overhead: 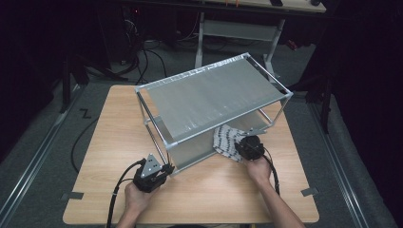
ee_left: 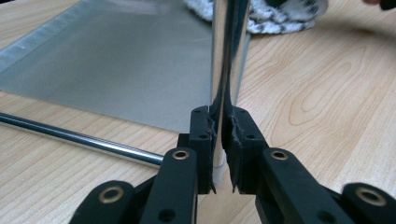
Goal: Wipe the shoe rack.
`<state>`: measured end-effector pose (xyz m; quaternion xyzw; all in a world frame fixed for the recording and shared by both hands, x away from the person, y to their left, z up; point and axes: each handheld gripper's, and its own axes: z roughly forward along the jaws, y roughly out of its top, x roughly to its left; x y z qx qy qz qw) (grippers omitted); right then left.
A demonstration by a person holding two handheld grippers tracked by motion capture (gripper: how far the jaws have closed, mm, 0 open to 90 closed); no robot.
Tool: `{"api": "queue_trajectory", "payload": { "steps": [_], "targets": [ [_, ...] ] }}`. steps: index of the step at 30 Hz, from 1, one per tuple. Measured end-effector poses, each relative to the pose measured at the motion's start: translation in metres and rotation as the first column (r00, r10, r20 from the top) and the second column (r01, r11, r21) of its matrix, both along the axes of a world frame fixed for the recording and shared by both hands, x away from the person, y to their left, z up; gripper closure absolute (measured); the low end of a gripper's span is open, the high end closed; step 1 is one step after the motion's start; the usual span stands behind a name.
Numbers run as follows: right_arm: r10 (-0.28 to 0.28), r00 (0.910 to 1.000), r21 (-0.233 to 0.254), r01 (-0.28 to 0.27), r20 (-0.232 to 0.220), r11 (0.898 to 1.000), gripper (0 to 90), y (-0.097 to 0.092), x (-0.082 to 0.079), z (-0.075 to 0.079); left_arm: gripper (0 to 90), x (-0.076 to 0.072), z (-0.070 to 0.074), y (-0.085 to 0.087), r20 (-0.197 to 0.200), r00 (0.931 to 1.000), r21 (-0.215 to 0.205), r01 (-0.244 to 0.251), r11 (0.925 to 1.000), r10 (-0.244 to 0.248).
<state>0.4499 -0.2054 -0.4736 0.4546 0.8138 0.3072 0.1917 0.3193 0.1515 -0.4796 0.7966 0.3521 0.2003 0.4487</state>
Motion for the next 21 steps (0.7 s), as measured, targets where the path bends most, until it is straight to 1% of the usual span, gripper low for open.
{"api": "queue_trajectory", "payload": {
  "steps": [5,8,12,15,21],
  "targets": [
    [-0.036,0.9986,0.01,0.036,0.039,0.999,86.3,-0.023,-0.003,0.015,80.7,-0.001,-0.001,0.0,0.012,0.9998,0.007,-0.012,0.9999,0.012],
    [-0.041,0.997,0.013,0.041,0.065,0.999,86.3,-0.033,-0.008,0.025,80.6,-0.002,-0.001,0.001,0.015,0.9997,0.012,-0.017,0.9998,0.017],
    [-0.039,0.9943,0.012,0.038,0.099,0.999,86.4,-0.044,-0.017,0.04,80.9,-0.003,-0.001,0.004,0.011,0.9994,-0.003,-0.032,0.9995,0.032],
    [-0.035,0.9925,0.002,0.035,0.118,0.999,86.4,-0.05,-0.023,0.052,80.9,-0.004,-0.002,0.006,0.013,0.9991,-0.006,-0.039,0.9992,0.04],
    [-0.042,0.9862,0.001,0.042,0.16,0.999,86.5,-0.062,-0.032,0.076,81.0,-0.004,-0.002,0.005,0.015,0.9987,-0.01,-0.048,0.9988,0.048]
  ]
}}
